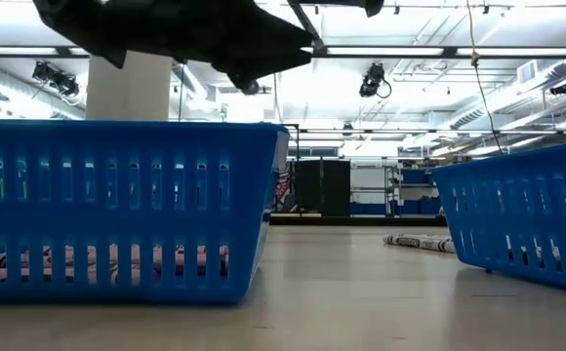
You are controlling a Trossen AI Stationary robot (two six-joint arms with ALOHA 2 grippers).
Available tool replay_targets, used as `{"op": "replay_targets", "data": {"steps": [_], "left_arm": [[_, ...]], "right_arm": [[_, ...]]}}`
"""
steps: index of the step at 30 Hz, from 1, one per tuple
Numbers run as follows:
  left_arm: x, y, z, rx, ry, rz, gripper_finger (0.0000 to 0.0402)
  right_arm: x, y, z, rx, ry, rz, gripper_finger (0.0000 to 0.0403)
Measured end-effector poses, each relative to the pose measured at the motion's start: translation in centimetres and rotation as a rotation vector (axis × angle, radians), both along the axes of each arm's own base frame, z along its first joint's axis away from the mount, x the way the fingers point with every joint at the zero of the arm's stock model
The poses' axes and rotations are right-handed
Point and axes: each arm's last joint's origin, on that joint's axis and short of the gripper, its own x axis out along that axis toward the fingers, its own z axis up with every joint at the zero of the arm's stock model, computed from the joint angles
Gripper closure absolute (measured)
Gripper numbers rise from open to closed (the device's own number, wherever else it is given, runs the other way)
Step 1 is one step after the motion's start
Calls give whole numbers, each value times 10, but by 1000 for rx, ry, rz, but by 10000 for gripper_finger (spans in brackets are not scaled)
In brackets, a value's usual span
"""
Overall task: Sort crayons
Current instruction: Put the white crayon into the black basket
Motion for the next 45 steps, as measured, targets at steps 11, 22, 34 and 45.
{"op": "replay_targets", "data": {"steps": [11,22,34,45], "left_arm": [[13,-12,2,30,-12,-33,216],[13,-9,2,14,-11,11,347],[9,-8,5,-20,32,26,354],[-29,-21,14,-258,351,-35,354]], "right_arm": [[0,0,0,-8,0,0,364],[0,-1,-1,25,-1,-26,350],[-16,8,10,10,0,-42,317],[-31,-4,-11,40,145,-135,308]]}}
